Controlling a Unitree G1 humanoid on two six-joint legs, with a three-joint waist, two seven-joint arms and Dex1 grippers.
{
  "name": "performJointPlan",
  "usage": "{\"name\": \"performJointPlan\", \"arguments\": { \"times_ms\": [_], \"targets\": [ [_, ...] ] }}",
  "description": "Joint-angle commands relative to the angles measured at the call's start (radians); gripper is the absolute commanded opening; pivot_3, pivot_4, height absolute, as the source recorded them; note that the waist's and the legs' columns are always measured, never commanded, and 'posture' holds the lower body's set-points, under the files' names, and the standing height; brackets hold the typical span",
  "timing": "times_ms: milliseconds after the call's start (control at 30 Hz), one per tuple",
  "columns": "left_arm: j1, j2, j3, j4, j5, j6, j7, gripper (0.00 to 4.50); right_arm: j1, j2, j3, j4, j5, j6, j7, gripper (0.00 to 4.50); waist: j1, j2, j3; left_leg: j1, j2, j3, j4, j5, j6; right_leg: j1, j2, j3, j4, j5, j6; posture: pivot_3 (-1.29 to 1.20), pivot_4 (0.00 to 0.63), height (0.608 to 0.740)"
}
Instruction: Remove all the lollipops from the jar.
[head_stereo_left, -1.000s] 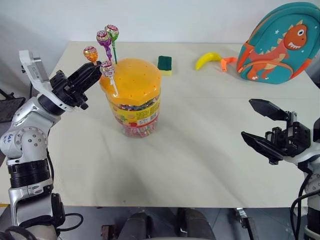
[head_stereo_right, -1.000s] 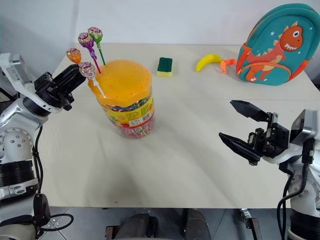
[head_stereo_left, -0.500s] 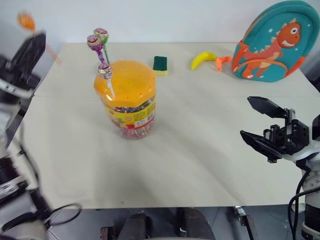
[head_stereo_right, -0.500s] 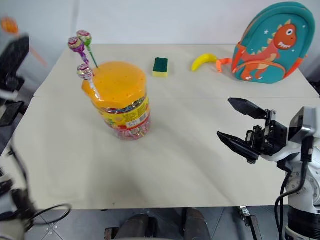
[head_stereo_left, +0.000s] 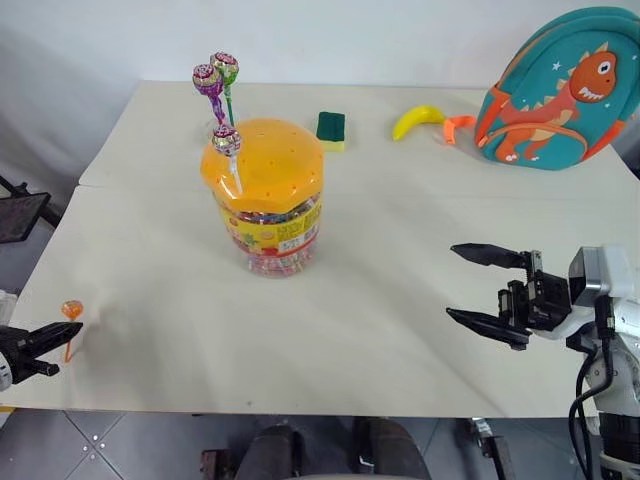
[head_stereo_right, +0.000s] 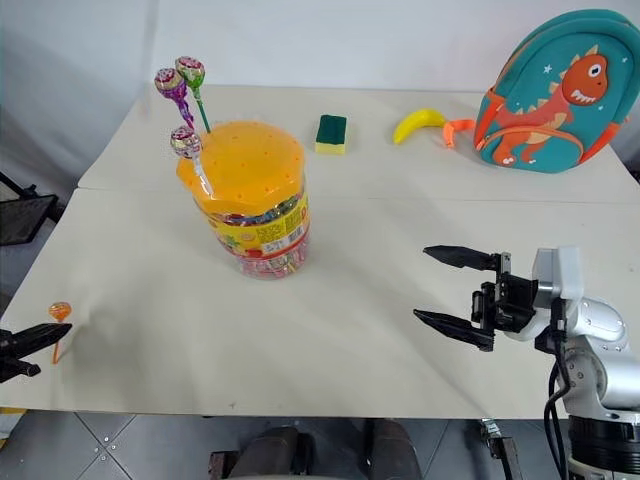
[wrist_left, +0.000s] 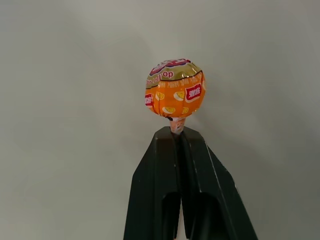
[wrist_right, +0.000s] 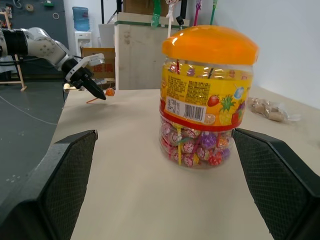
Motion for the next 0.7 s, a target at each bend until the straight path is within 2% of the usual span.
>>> {"name": "performJointPlan", "arguments": {
  "times_ms": [33,233,333,433,500,600,667,700],
  "targets": [
    [-0.010,-0.026,0.002,-0.018,0.017,0.023,0.029,0.25,-0.005,-0.008,-0.012,-0.007,0.004,-0.019,0.017,4.50,-0.004,0.000,0.000,0.000,0.000,0.000,0.000,0.000,0.000,0.000,0.000,0.000,0.000,0.000,-0.001,0.00,0.150,0.740],
    [-0.014,-0.029,0.018,-0.002,0.028,0.030,0.007,1.93,-0.008,-0.021,-0.032,-0.007,0.011,-0.007,0.014,4.50,-0.009,0.001,0.000,0.001,0.001,0.000,0.000,0.003,0.005,0.000,0.000,0.000,0.006,-0.001,-0.001,0.00,0.150,0.740],
    [0.001,-0.003,0.068,0.043,0.037,-0.108,-0.122,2.81,-0.009,-0.047,-0.051,-0.001,0.011,-0.006,0.028,4.50,-0.015,0.001,0.000,0.001,0.001,0.000,0.000,0.003,0.004,-0.001,0.000,0.000,0.005,-0.001,-0.002,0.00,0.150,0.740],
    [0.003,0.031,0.161,0.089,-0.015,-0.222,-0.331,3.73,-0.019,-0.087,-0.083,0.018,0.033,0.017,0.038,4.50,-0.021,0.000,0.000,0.000,0.001,0.000,0.000,0.002,0.004,-0.002,0.000,-0.001,0.005,-0.001,-0.002,0.00,0.150,0.740],
    [0.005,0.070,0.195,0.119,-0.029,-0.236,-0.430,3.73,-0.031,-0.106,-0.102,0.023,0.057,0.047,0.025,4.50,-0.023,0.000,0.000,-0.001,0.001,0.000,0.000,0.002,0.004,-0.002,0.000,-0.001,0.005,-0.001,-0.002,0.00,0.150,0.740],
    [-0.024,0.101,0.197,0.178,0.010,-0.350,-0.503,3.73,-0.052,-0.109,-0.117,0.012,0.092,0.087,-0.008,4.50,-0.023,0.003,0.000,0.000,0.001,0.000,0.000,0.002,0.004,-0.002,0.000,-0.001,0.002,-0.001,-0.002,0.00,0.150,0.740],
    [-0.035,0.091,0.186,0.097,0.033,-0.484,-0.554,3.73,-0.059,-0.105,-0.119,-0.003,0.102,0.103,-0.025,4.50,-0.023,0.005,0.000,0.000,0.001,0.000,-0.001,0.002,0.004,-0.002,0.000,-0.001,0.001,-0.001,-0.002,0.00,0.150,0.740],
    [-0.055,0.088,0.170,-0.007,-0.007,-0.462,-0.554,3.73,-0.053,-0.098,-0.123,-0.023,0.117,0.107,-0.029,4.50,-0.021,0.005,0.000,0.000,0.001,0.000,-0.001,0.002,0.004,-0.002,0.000,-0.001,0.001,-0.001,-0.003,0.00,0.150,0.740]
  ]
}}
